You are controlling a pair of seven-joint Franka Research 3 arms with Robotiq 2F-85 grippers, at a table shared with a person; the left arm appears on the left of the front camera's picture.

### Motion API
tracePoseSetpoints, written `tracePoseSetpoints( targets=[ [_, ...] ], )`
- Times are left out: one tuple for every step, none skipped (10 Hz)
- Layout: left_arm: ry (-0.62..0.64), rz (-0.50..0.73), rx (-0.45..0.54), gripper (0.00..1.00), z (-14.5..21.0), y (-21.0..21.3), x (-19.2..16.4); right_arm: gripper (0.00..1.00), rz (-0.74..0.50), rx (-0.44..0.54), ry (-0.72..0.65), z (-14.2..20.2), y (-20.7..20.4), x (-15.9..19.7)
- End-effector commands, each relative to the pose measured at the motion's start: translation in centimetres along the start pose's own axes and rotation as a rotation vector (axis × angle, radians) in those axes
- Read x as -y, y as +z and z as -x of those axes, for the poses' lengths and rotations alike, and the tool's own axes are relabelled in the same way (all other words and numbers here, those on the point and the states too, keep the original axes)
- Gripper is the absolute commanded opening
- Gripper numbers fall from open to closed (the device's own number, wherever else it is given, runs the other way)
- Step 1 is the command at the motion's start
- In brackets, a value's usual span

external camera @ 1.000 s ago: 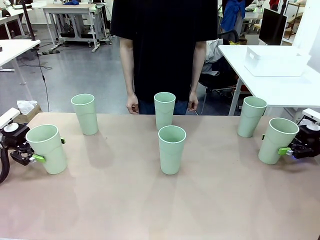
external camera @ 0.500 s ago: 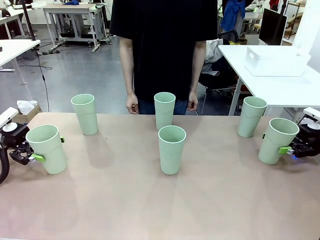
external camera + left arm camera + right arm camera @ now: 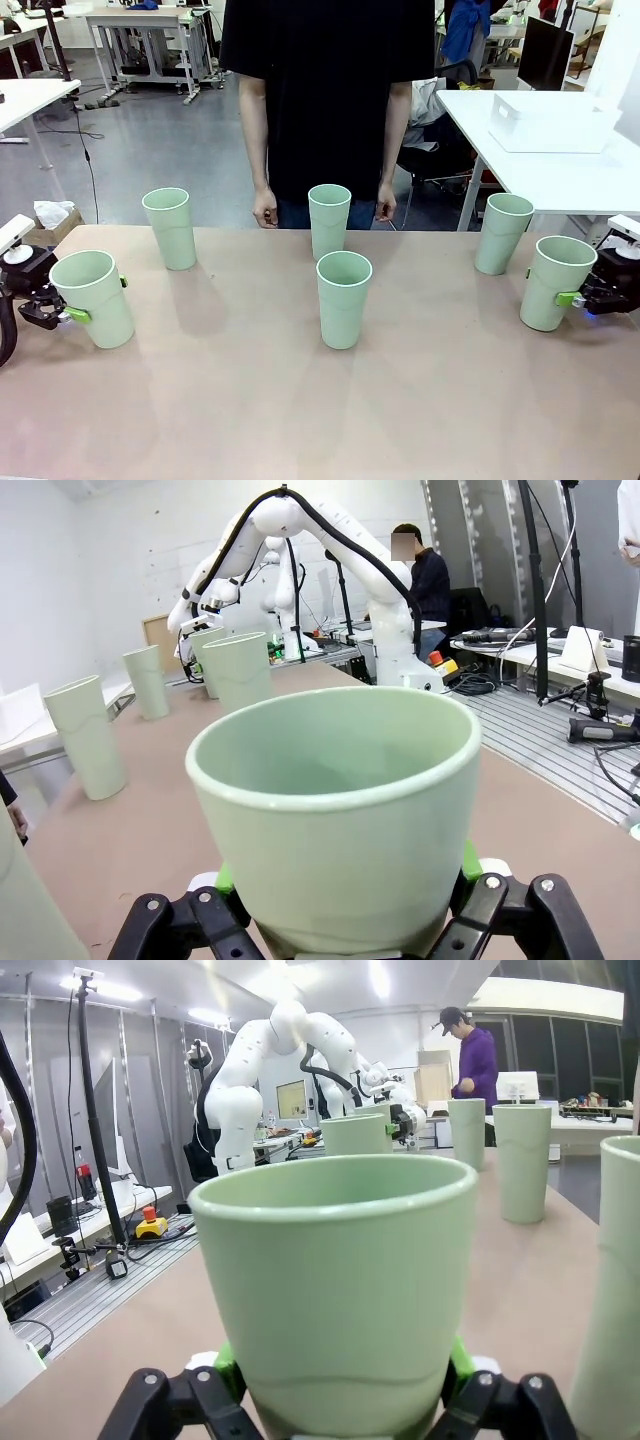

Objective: Stack the cups and store them in the basket.
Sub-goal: Pick up two Reusable plastic cups , one in each hand.

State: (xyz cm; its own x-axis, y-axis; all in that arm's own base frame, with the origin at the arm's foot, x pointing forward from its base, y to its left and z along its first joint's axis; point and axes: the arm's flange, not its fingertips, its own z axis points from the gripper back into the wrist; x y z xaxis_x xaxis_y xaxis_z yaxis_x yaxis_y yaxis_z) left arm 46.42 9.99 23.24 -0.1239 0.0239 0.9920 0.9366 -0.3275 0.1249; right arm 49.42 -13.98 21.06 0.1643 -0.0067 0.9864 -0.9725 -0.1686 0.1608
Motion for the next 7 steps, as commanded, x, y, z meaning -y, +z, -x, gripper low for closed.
tracePoseSetpoints(
  targets=[
    [-0.041, 0.017, -0.005, 0.57, 0.2, -0.6, 1.2, 0.54, 0.004, 0.013, -0.003, -0.7, -0.4, -0.4],
    [-0.082, 0.005, 0.010, 0.25, 0.2, -0.7, 1.1, 0.20, -0.073, 0.001, 0.020, -0.9, -0.4, -0.7],
    [-0.001, 0.002, -0.001, 0.25, 0.0, 0.0, 0.0, 0.20, 0.000, 0.000, 0.000, 0.0, 0.0, 0.0],
    [-0.001, 0.002, -0.001, 0.25, 0.0, 0.0, 0.0, 0.20, 0.000, 0.000, 0.000, 0.0, 0.0, 0.0],
    [-0.001, 0.002, -0.001, 0.25, 0.0, 0.0, 0.0, 0.20, 0.000, 0.000, 0.000, 0.0, 0.0, 0.0],
    [-0.003, 0.000, 0.002, 0.88, 0.0, -0.1, -0.2, 0.86, -0.016, 0.002, -0.002, 0.2, 0.0, -0.1],
    [-0.018, -0.010, 0.030, 0.88, -1.6, -1.6, -0.1, 0.86, 0.028, 0.030, 0.074, -1.5, -2.0, -1.5]
  ],
)
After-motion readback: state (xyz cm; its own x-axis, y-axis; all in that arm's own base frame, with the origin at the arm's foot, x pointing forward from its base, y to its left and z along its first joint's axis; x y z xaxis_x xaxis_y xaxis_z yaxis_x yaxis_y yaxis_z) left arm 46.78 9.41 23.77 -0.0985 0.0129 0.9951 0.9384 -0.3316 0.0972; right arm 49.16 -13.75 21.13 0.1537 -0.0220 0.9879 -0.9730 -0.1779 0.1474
